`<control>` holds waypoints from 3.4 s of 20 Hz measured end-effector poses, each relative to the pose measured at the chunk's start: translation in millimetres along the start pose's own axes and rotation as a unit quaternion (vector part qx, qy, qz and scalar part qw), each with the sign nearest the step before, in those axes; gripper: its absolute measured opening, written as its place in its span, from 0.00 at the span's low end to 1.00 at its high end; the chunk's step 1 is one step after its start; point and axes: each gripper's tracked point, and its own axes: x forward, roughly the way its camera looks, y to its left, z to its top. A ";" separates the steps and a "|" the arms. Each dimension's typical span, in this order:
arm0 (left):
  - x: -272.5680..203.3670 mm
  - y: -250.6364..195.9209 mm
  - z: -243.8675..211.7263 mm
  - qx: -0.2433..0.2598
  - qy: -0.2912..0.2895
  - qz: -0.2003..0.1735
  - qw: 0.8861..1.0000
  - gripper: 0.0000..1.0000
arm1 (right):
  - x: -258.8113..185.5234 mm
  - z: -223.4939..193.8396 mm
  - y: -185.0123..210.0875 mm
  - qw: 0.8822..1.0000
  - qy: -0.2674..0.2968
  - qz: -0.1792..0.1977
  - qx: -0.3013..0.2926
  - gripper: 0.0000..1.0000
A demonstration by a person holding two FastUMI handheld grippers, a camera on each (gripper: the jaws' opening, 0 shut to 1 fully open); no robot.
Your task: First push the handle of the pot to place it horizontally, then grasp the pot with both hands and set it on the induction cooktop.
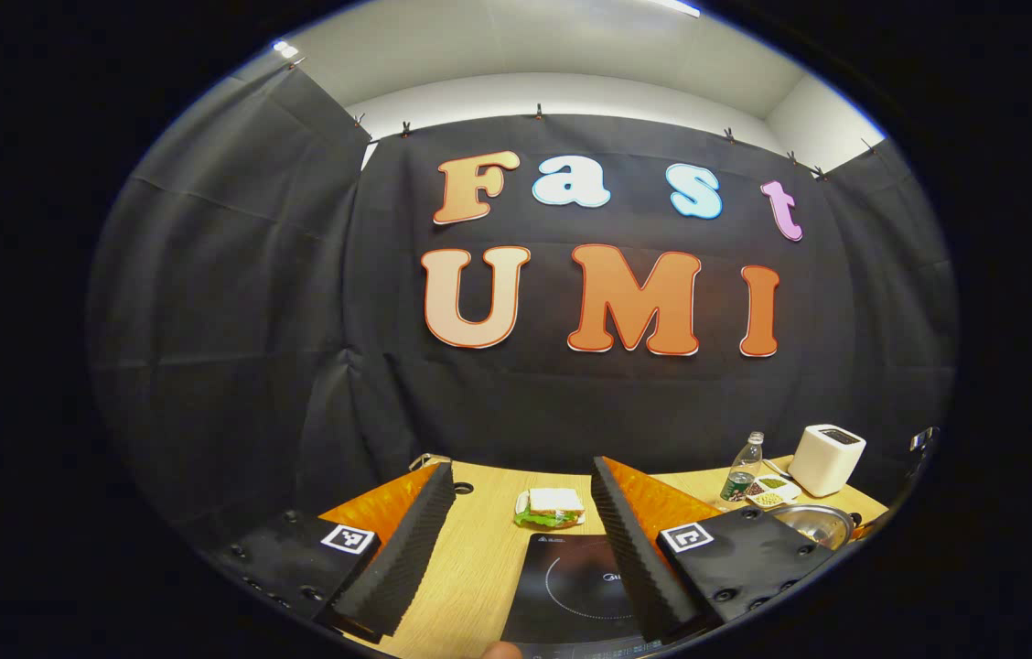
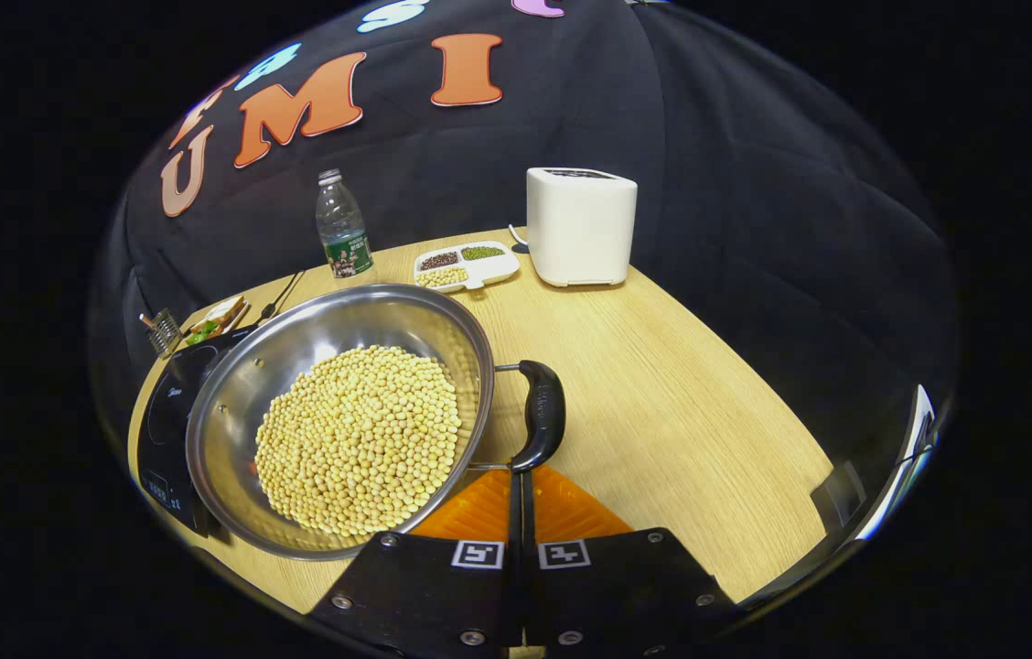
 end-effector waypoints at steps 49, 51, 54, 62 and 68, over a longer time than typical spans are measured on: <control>44.2 -288.6 -268.1 0.014 0.290 -0.142 0.946 0.99 | 78.7 74.3 23.2 0.997 -0.025 0.077 -0.014 0.94; 41.9 -291.8 -274.3 0.013 0.302 -0.143 0.942 0.99 | 82.3 73.6 23.3 0.997 -0.021 0.078 -0.013 0.94; 37.0 -299.4 -287.5 0.009 0.323 -0.141 0.936 0.99 | 82.8 71.9 20.5 0.996 -0.013 0.083 -0.008 0.84; 49.5 -316.2 -293.3 0.033 0.322 -0.144 0.935 0.99 | 80.7 69.2 12.1 0.996 -0.006 0.092 0.003 0.57; 44.9 -339.2 -307.9 -0.027 0.346 -0.164 0.923 0.78 | 81.2 69.5 -17.7 0.997 -0.008 0.066 0.023 0.51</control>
